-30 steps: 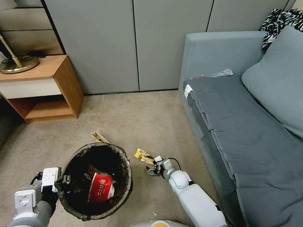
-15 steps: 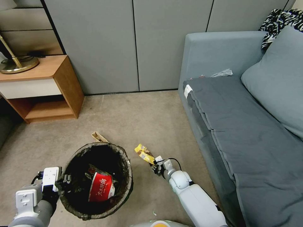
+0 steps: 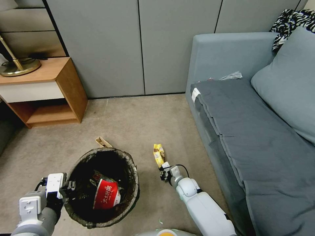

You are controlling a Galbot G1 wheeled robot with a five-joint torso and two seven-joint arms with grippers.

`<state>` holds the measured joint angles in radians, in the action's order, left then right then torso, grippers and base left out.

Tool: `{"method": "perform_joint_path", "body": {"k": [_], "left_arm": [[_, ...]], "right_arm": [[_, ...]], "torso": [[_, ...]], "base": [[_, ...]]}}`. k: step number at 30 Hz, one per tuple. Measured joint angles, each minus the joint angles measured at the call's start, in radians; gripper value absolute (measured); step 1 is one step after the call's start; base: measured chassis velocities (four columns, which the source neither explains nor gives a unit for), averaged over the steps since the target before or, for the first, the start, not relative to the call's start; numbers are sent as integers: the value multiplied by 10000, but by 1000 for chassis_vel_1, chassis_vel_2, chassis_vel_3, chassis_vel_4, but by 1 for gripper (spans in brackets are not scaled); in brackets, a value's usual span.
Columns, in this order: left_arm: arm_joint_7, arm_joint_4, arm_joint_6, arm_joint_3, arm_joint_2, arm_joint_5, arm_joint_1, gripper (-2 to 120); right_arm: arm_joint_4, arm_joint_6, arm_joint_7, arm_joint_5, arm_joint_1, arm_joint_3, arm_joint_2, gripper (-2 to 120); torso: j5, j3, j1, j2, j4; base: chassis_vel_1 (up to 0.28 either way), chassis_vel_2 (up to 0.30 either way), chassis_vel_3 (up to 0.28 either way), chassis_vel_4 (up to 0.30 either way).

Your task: Pick up the trash bin, then pick up the garbage from the floor and place it into the trash bin.

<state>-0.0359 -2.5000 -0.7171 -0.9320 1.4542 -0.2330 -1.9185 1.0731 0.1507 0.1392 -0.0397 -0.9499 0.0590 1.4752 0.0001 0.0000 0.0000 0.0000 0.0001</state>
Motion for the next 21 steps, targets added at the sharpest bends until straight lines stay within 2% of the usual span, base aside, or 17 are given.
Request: {"method": "perform_joint_path", "body": {"k": [3, 4, 7, 9, 11, 12, 14, 15, 18, 19, 21], "left_arm": [[-1, 0, 4, 47, -43, -10, 49, 1], [-1, 0, 4, 47, -43, -10, 49, 1], [-2, 0, 5, 169, -97, -30, 61, 1], [-3, 0, 5, 191, -110, -31, 61, 1], [2, 0, 5, 245, -146, -31, 66, 1], [2, 0, 5, 245, -146, -31, 66, 1], [6, 0, 5, 283, -183, -31, 78, 1], [6, 0, 5, 283, -183, -31, 78, 1], [15, 0, 5, 344, -240, -31, 91, 1], [15, 0, 5, 344, -240, -31, 91, 1], [29, 0, 2, 373, -256, -32, 89, 1]], "right_arm": [[2115, 449, -206, -550, -410, 84, -565, 0], [2115, 449, -206, -550, -410, 84, -565, 0], [4074, 963, -401, -1222, -744, 198, -1127, 0], [4534, 1080, -443, -1377, -804, 207, -1243, 0], [6144, 1541, -623, -1990, -958, 204, -1594, 0], [6144, 1541, -623, -1990, -958, 204, -1594, 0], [7382, 1923, -732, -2494, -1033, 116, -1868, 0], [7382, 1923, -732, -2494, -1033, 116, -1868, 0], [9019, 2483, -881, -3409, -1099, -145, -2293, 0], [9019, 2483, -881, -3409, -1099, -145, -2293, 0], [10014, 2803, -901, -3965, -1096, -378, -2535, 0]], "torso": [[-1, 0, 1, 0, -2], [-1, 0, 1, 0, -2], [-1, 0, 1, 0, -3], [0, 0, 0, 0, -2], [-2, -1, 0, 0, -1], [-2, -1, 0, 0, -1], [-1, 0, 0, 0, -1], [-1, 0, 0, 0, -1], [-1, 0, 0, 0, -1], [-1, 0, 0, 0, -1], [-1, 0, 0, 0, -1]], "base": [[0, 0, 0, 0], [0, 0, 0, 0], [0, 0, 0, 0], [0, 0, 0, 0], [0, 0, 0, 0], [0, 0, 0, 0], [0, 0, 0, 0], [0, 0, 0, 0], [0, 0, 0, 0], [0, 0, 0, 0], [0, 0, 0, 0]]}}
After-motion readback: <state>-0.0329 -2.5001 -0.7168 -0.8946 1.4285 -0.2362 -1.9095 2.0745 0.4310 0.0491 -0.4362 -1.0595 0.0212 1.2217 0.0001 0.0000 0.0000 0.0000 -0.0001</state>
